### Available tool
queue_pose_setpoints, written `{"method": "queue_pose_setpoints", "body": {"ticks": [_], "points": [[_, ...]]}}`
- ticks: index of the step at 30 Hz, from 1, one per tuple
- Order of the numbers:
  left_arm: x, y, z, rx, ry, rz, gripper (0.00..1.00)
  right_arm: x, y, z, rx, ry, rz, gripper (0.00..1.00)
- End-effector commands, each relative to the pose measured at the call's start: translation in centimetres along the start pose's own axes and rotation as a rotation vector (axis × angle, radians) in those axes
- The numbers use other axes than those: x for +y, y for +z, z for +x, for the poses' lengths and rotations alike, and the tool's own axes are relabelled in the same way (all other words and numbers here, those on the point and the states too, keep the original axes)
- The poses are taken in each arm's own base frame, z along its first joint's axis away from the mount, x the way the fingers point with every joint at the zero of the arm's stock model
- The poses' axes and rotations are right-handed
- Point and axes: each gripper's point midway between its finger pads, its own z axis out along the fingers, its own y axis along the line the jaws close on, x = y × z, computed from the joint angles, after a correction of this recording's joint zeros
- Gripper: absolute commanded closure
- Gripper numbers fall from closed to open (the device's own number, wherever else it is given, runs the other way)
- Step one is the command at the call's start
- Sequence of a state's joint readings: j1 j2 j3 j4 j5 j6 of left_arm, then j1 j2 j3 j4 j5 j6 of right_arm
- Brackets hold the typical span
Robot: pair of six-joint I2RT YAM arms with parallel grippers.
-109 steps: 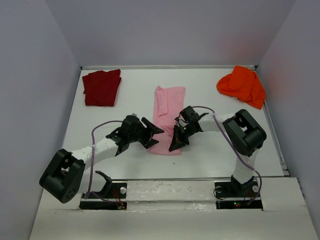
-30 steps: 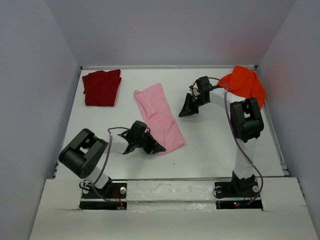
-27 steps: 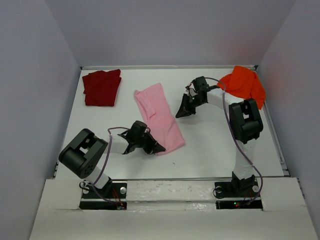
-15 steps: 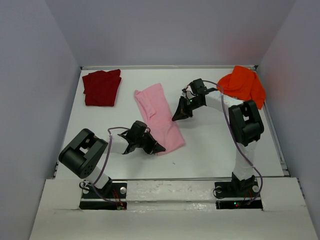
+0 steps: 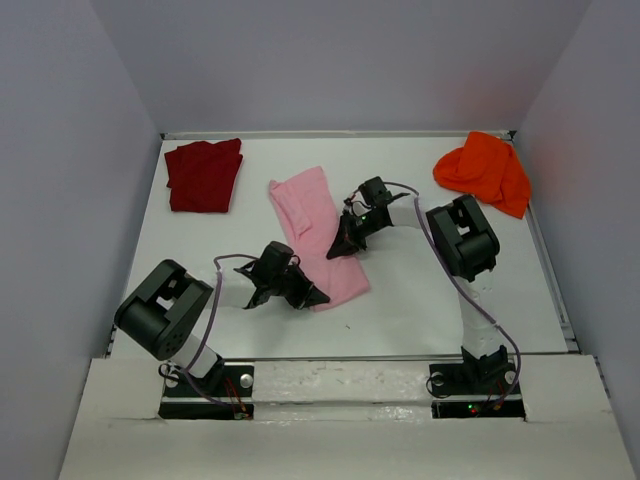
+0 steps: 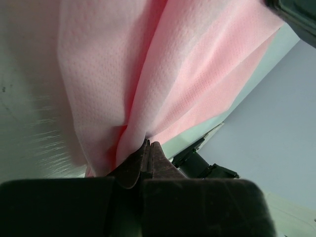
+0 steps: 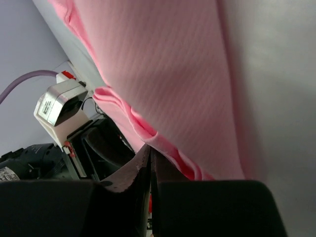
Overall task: Fold and stack the t-shirts
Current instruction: Fold the folded rectangular tshirt in 1/3 of the way
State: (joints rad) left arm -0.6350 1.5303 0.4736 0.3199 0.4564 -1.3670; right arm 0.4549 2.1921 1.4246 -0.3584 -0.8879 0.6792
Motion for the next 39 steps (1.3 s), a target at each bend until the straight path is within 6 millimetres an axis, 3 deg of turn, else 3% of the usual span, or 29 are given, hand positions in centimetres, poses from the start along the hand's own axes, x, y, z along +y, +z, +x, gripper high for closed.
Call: {"method": "queue_pose_setpoints", "body": {"ticks": [1,5,12,15,17,21,22,26,27,28,30,31,32,34,36,37,39], "points": [[0.0,-0.7,0.5,0.003,0.009,0.004,1.00,2.1,0.1,-2.1,-0.028,-0.080,-0.068,0.93],[0.0,-1.0,0.5,-0.005,0.004,0.009,1.00,0.8,0.3,-2.7,-0.055,-0.093,0.000,0.94],[-0.2,-1.1,0.5,-0.006,0.010,0.012,1.00,-3.0,1.5,-1.3,-0.016,-0.084,0.057,0.95],[-0.4,-1.2,0.5,-0.008,0.012,0.016,1.00,-1.6,0.8,-1.5,-0.031,-0.109,0.040,0.96],[-0.8,-1.4,0.4,-0.014,0.028,0.019,1.00,1.1,-0.6,-2.0,-0.070,-0.153,0.016,0.96],[-3.2,-2.6,-0.6,-0.069,0.138,0.005,1.00,4.4,-3.3,-2.0,-0.099,-0.199,-0.002,0.96],[-4.6,-3.5,-1.4,-0.104,0.158,0.002,1.00,5.3,-3.9,-1.7,-0.098,-0.203,-0.003,0.96],[-6.9,-6.3,-3.4,-0.198,0.245,-0.020,1.00,7.4,-7.9,-1.8,-0.155,-0.228,-0.006,0.95],[-7.9,-7.1,-3.8,-0.220,0.281,-0.010,1.00,8.1,-8.8,-1.1,-0.158,-0.243,-0.009,0.94],[-7.5,-7.7,-4.0,-0.223,0.279,-0.034,1.00,7.7,-9.8,-1.2,-0.173,-0.229,-0.005,0.90],[-7.4,-8.4,-4.2,-0.219,0.297,-0.051,1.00,7.8,-10.9,-0.4,-0.176,-0.252,-0.008,0.66],[-7.1,-8.7,-4.1,-0.197,0.318,-0.069,0.88,6.8,-10.7,0.6,-0.145,-0.241,0.013,0.41],[-6.7,-8.8,-4.4,-0.197,0.326,-0.083,0.74,6.4,-10.7,0.8,-0.144,-0.251,0.021,0.32],[-5.3,-8.7,-3.8,-0.148,0.323,-0.108,0.32,5.1,-10.8,1.7,-0.124,-0.235,0.044,0.22],[-4.7,-8.5,-2.9,-0.100,0.313,-0.093,0.20,3.1,-10.2,2.8,-0.093,-0.224,0.069,0.11],[-3.7,-8.2,-2.6,-0.084,0.303,-0.094,0.05,2.6,-10.0,3.1,-0.086,-0.223,0.073,0.10],[-2.3,-7.8,-1.9,-0.054,0.274,-0.087,0.01,0.9,-9.4,3.8,-0.068,-0.221,0.094,0.09]]}}
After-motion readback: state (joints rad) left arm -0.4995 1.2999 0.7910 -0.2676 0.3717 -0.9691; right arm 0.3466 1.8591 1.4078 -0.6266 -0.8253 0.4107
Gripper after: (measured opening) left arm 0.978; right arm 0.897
